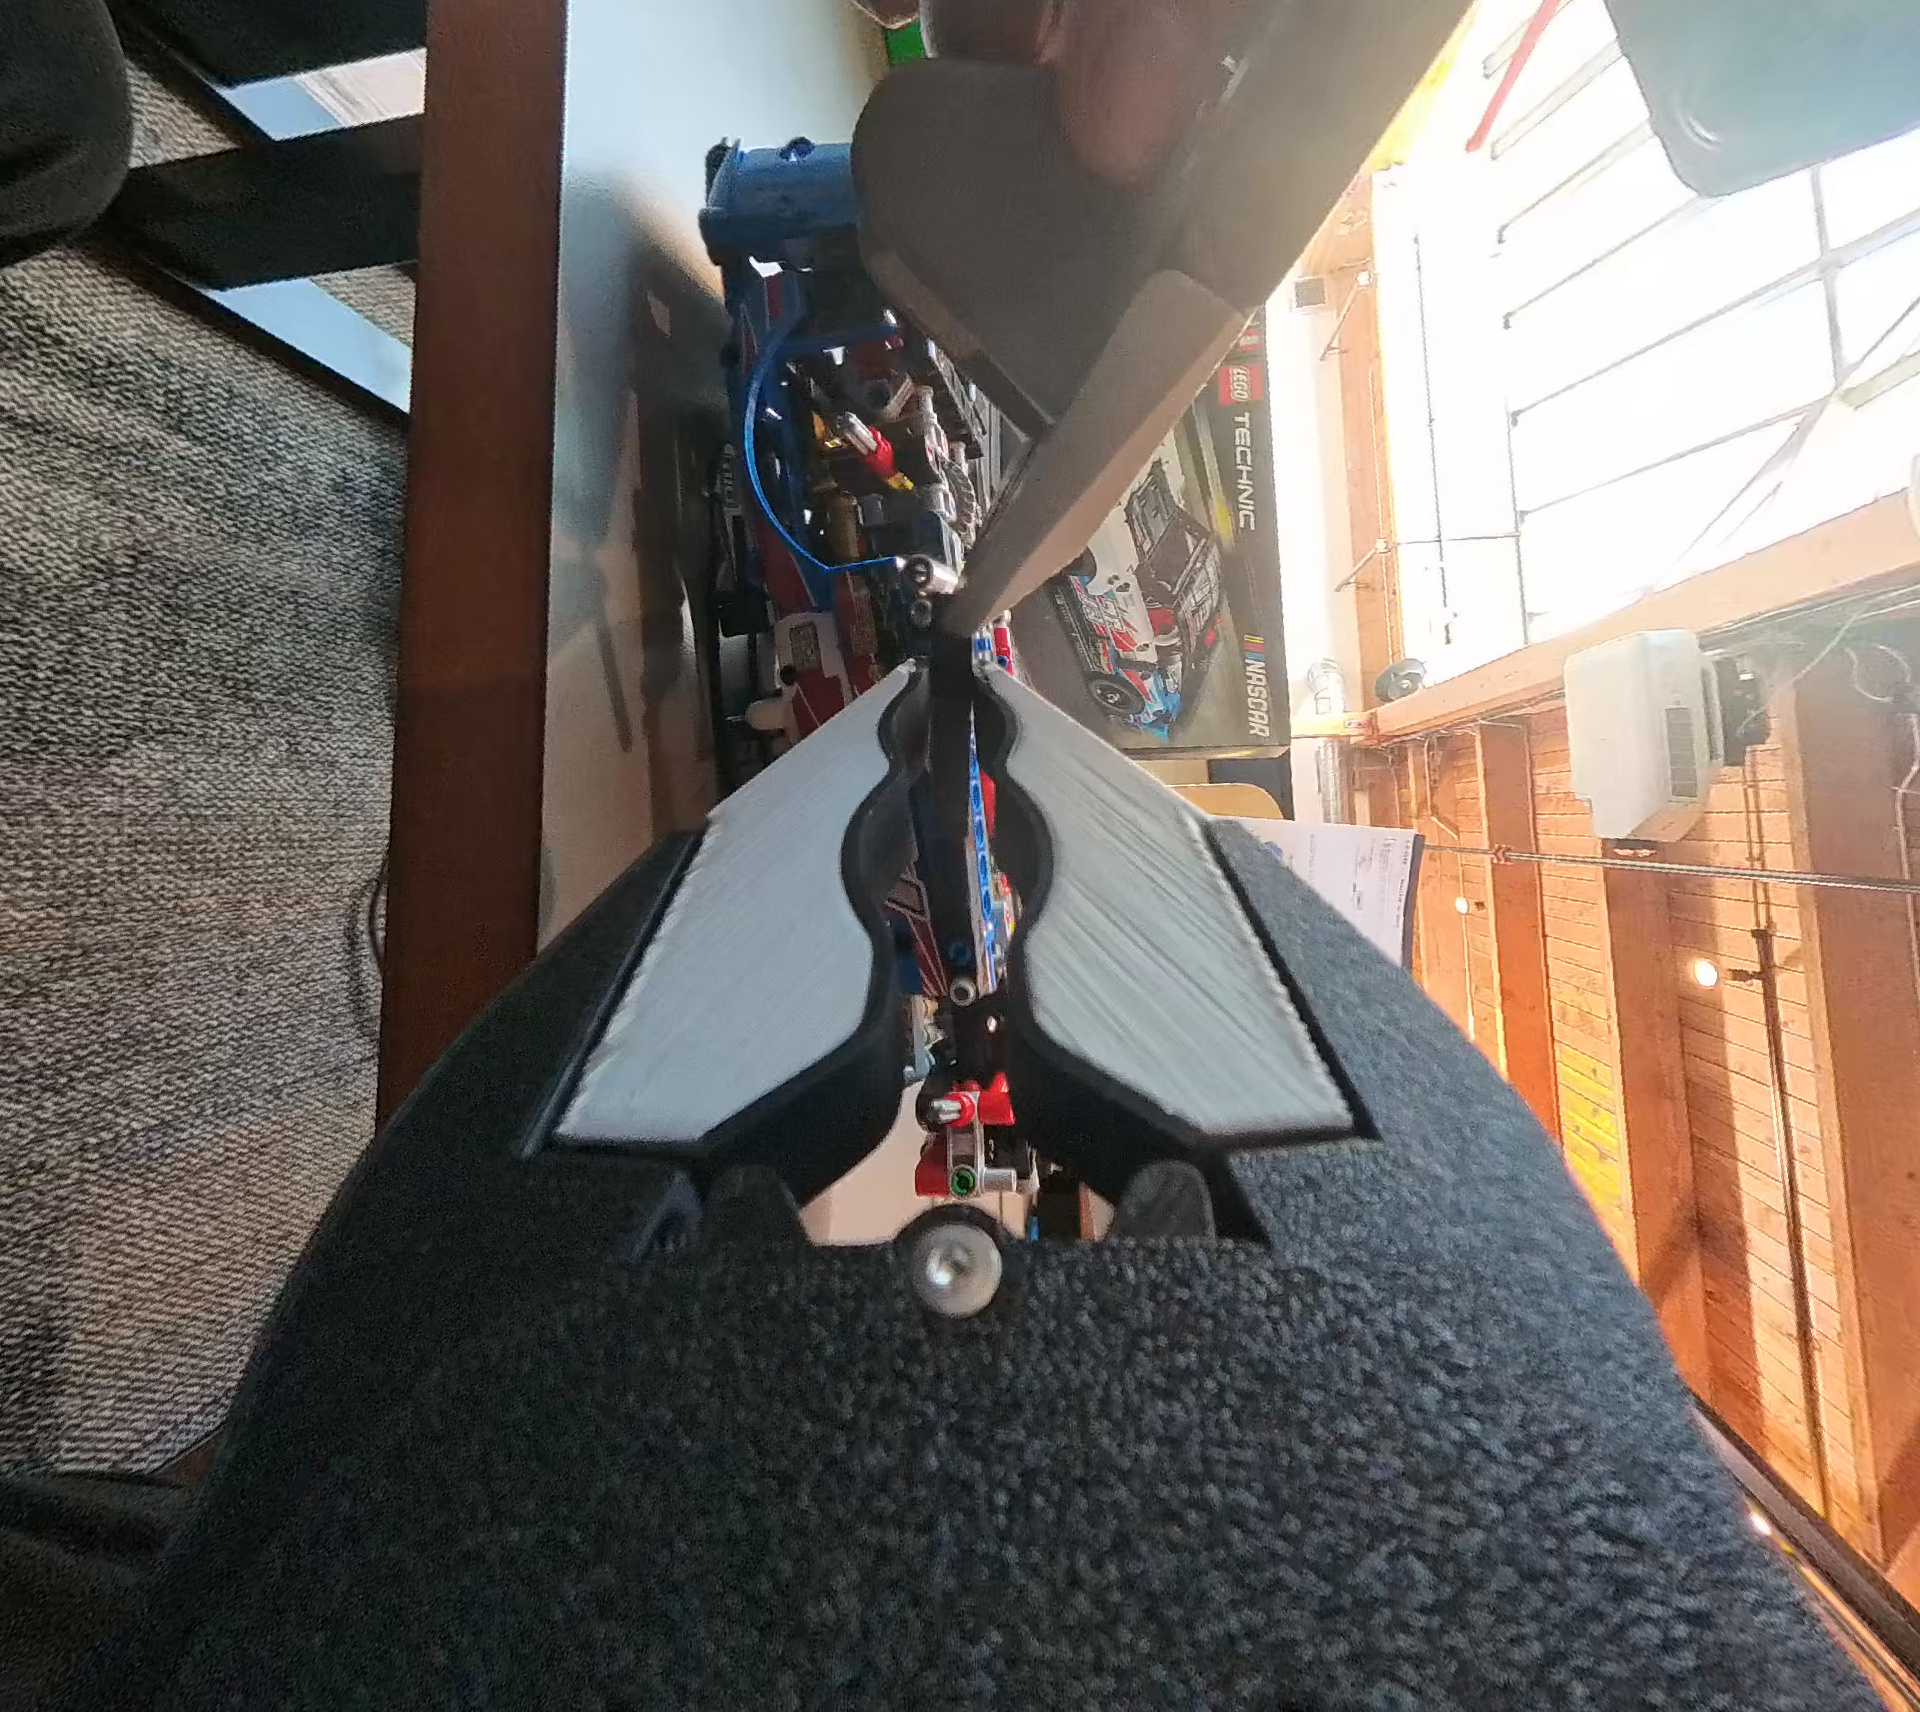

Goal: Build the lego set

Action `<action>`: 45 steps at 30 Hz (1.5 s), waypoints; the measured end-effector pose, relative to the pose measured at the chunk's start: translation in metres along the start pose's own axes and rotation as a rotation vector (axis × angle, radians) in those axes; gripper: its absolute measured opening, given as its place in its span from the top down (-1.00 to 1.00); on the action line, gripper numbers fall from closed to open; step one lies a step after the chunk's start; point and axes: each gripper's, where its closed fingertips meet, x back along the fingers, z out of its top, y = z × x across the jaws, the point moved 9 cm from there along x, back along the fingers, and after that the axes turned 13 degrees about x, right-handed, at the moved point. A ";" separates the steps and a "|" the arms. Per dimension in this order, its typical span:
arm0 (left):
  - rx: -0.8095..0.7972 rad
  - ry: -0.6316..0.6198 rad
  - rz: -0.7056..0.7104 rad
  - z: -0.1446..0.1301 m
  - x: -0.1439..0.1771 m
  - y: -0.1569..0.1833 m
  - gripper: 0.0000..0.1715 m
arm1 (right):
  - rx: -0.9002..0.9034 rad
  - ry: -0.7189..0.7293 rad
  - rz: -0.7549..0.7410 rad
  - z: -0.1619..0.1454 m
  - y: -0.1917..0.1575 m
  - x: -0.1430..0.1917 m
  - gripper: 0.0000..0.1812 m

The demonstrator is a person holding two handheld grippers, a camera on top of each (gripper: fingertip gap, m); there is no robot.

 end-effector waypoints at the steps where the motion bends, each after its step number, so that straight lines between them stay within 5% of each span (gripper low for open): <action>1: -0.006 0.008 0.012 0.001 0.002 -0.001 0.87 | -0.001 -0.003 0.005 0.000 0.000 0.000 0.93; 6: -0.232 0.012 0.178 0.007 0.019 -0.006 0.65 | 0.016 -0.037 0.029 0.002 -0.001 -0.005 0.94; 10: -0.311 -0.094 0.161 0.012 0.012 -0.014 0.51 | 0.010 -0.088 0.061 0.004 -0.001 -0.012 0.94; 21: -0.339 -0.163 0.027 0.019 -0.005 -0.022 0.67 | 0.066 -0.166 0.057 0.008 -0.002 -0.012 0.93; 45: -0.446 -0.129 0.067 0.009 -0.010 -0.020 0.78 | 0.141 -0.178 0.049 0.012 -0.003 -0.015 0.93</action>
